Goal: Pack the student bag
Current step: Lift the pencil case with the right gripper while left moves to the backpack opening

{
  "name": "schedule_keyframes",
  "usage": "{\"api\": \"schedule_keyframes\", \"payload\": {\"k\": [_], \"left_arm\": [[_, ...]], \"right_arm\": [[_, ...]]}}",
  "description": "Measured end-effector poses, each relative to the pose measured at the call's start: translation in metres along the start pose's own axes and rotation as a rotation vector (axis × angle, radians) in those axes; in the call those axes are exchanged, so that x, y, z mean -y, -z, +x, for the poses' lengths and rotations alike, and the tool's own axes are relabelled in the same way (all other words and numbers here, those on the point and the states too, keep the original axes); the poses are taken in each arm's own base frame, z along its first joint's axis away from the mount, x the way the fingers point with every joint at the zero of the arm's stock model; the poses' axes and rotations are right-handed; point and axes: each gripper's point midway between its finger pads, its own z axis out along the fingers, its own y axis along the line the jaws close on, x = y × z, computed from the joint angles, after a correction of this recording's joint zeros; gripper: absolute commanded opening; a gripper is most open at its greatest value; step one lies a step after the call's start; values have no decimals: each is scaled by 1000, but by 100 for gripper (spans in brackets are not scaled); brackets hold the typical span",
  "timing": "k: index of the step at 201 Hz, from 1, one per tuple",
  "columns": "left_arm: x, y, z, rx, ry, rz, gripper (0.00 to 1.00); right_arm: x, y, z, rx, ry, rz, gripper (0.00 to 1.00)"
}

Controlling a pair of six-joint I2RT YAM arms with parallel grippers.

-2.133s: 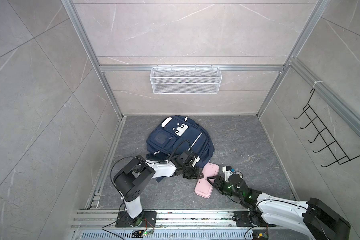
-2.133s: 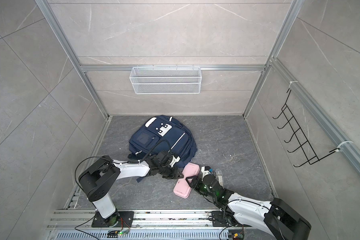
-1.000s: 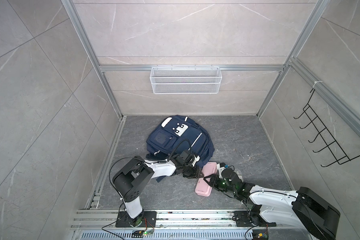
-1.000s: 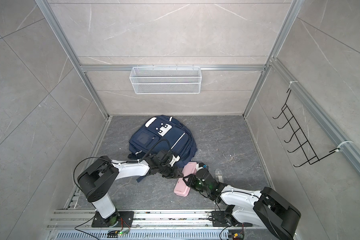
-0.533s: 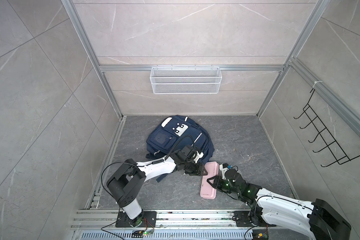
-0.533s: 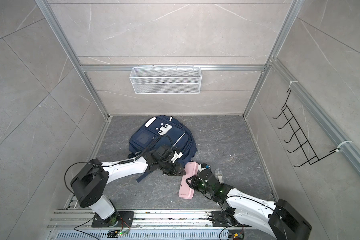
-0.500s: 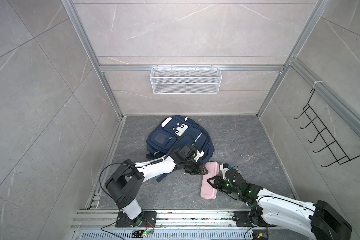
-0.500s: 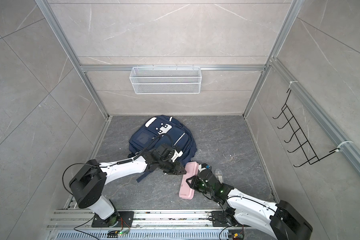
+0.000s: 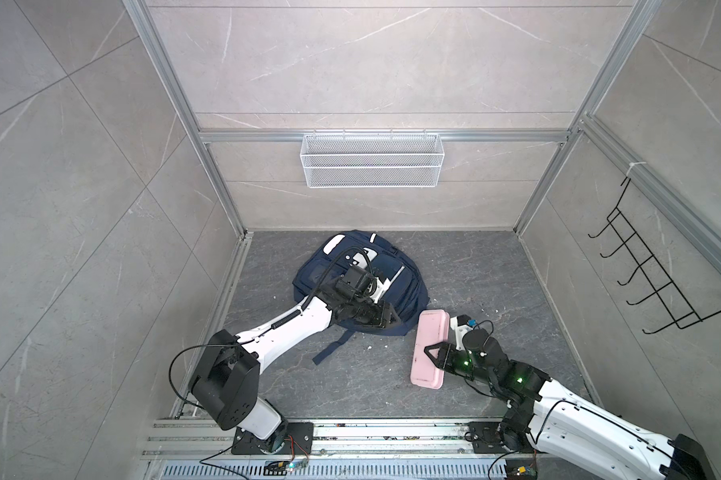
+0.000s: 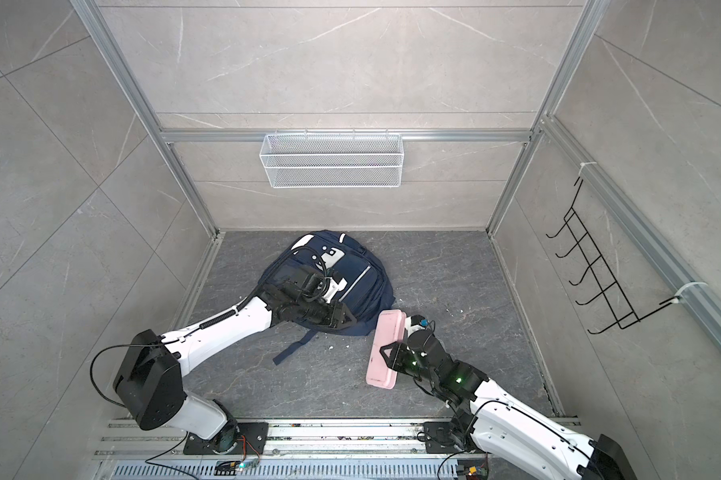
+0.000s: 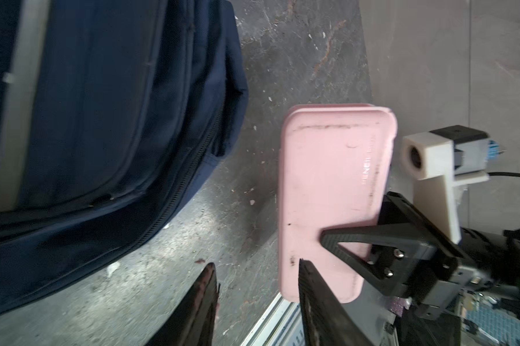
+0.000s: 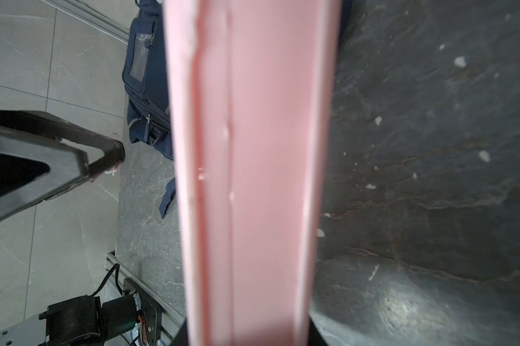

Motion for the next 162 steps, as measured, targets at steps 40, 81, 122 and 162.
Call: {"api": "schedule_keyframes", "payload": {"k": [40, 81, 122, 162], "left_arm": [[1, 20, -28, 74, -64, -106, 48], [-26, 13, -43, 77, -83, -273, 49], [-61, -2, -41, 18, -75, -426, 49], [-62, -7, -53, 16, -108, -492, 50]], "right_arm": [[-4, 9, -36, 58, 2, 40, 14], [-7, 12, -69, 73, -2, 77, 14], [-18, 14, -92, 86, -2, 58, 14], [-9, 6, -101, 63, -39, 71, 14]]}}
